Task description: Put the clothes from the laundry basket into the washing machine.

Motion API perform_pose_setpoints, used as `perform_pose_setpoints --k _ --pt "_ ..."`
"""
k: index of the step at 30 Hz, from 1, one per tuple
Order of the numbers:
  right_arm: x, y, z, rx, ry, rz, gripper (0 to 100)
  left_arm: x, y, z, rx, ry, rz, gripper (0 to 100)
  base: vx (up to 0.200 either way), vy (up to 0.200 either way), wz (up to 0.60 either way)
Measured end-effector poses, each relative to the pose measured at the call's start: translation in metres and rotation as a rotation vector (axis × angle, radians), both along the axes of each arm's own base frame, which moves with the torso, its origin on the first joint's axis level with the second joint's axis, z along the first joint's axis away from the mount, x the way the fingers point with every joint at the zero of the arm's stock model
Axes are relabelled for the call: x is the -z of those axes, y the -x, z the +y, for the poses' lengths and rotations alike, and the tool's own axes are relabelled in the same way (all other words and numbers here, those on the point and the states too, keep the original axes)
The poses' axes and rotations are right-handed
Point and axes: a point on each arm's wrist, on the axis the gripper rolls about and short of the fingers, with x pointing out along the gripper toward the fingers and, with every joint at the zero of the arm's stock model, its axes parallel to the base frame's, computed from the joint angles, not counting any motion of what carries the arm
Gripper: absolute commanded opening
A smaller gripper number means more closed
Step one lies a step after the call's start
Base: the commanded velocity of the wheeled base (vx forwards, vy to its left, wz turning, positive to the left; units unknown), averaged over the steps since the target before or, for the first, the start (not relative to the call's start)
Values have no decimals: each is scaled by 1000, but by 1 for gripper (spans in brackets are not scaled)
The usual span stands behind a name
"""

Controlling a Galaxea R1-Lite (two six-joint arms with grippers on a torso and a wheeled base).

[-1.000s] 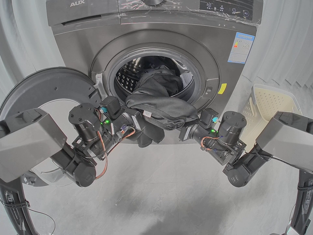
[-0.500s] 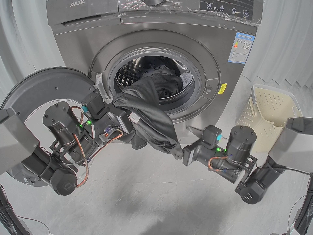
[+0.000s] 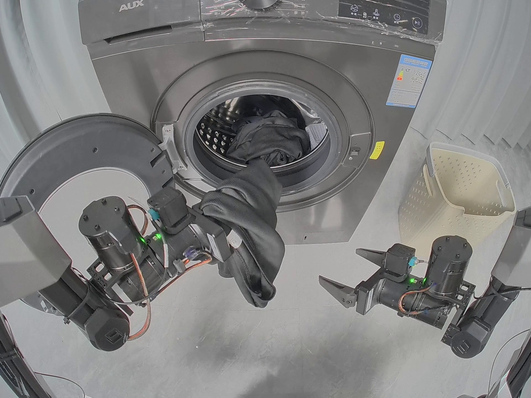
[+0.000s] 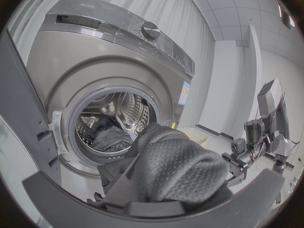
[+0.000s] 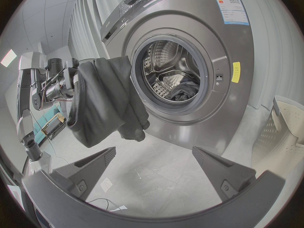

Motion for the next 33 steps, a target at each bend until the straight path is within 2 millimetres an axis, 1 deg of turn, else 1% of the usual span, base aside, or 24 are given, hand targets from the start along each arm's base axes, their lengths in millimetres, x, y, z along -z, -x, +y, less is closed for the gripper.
perform_pose_setpoints --k 5,8,22,33 --pt "0 1 -5 11 4 4 100 11 -2 -3 4 -30 27 0 200 0 0" --pt "0 1 -5 13 3 4 100 15 -3 -4 5 -36 34 0 200 0 0" --pt "-1 3 -2 1 -1 -1 100 21 -4 -7 9 -47 50 0 200 0 0" --pt "-1 4 -1 -6 0 1 100 27 -3 -13 25 -59 65 0 0 0 0"
